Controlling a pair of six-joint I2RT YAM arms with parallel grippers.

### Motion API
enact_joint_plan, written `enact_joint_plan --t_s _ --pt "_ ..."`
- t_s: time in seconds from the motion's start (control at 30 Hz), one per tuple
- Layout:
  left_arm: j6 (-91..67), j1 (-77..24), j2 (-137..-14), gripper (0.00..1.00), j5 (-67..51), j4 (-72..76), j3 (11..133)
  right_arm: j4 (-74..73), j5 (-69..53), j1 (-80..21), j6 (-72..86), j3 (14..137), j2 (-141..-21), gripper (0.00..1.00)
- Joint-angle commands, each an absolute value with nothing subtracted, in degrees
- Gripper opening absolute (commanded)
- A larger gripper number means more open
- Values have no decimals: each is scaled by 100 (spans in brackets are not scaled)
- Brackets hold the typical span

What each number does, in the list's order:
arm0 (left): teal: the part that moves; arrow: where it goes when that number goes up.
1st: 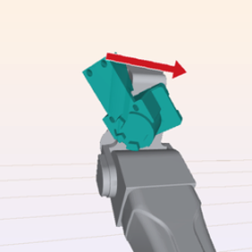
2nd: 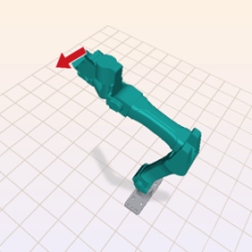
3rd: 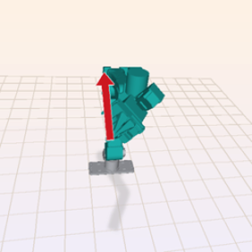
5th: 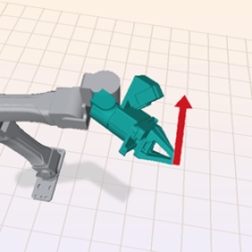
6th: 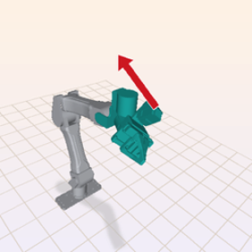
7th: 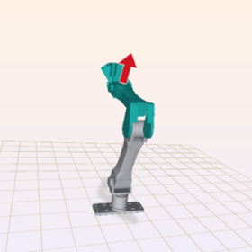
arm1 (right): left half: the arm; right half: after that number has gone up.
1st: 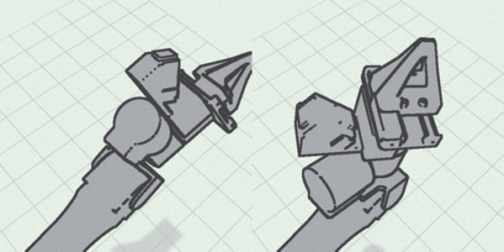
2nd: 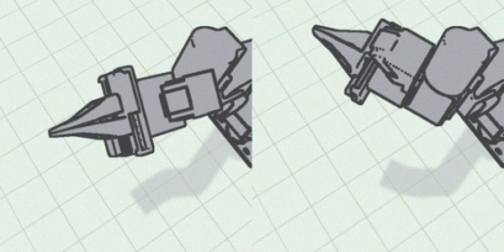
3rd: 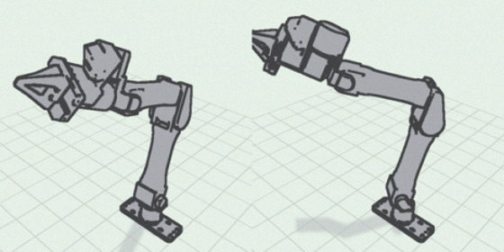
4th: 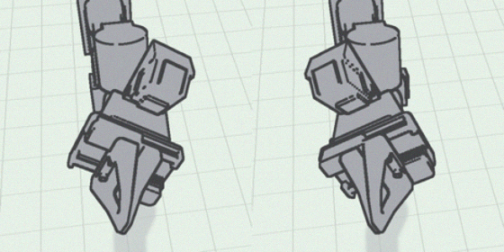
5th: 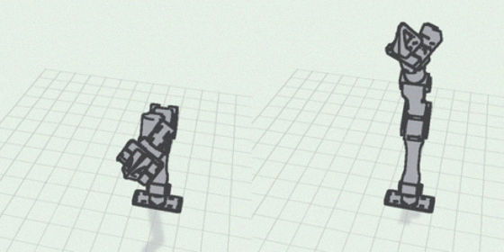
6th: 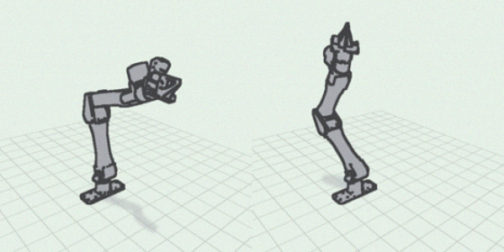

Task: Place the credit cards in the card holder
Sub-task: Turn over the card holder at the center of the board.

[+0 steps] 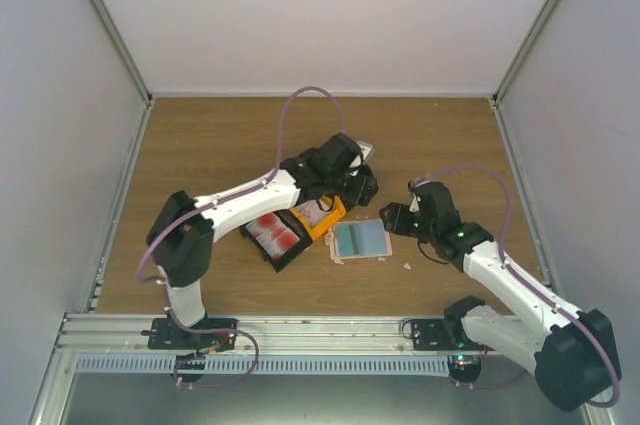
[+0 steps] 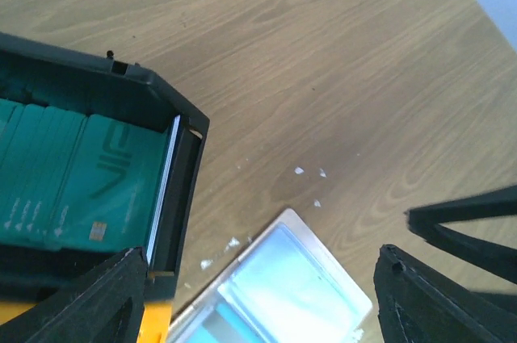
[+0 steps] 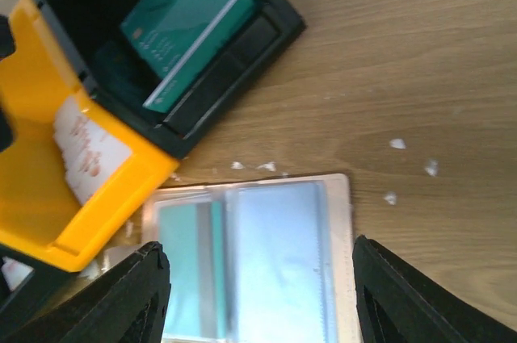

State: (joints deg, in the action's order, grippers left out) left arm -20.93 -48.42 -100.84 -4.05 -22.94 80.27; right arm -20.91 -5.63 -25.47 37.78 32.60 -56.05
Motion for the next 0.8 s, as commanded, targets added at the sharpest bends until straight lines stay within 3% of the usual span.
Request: enact_joint_plan --t_s 0.0,0.4,0.77 --pt "-1419 -4825 -10915 78 -275 -3190 9009 -2286 107 -2481 3726 3129 -5538 63" --pt "-1508 -4808 -12610 77 201 -4146 10727 -2072 -82 -2335 3612 2848 -5723 63" --pt "-1521 -4781 -13054 78 10 -4446 11168 -1937 -501 -2325 3287 2953 -6429 66"
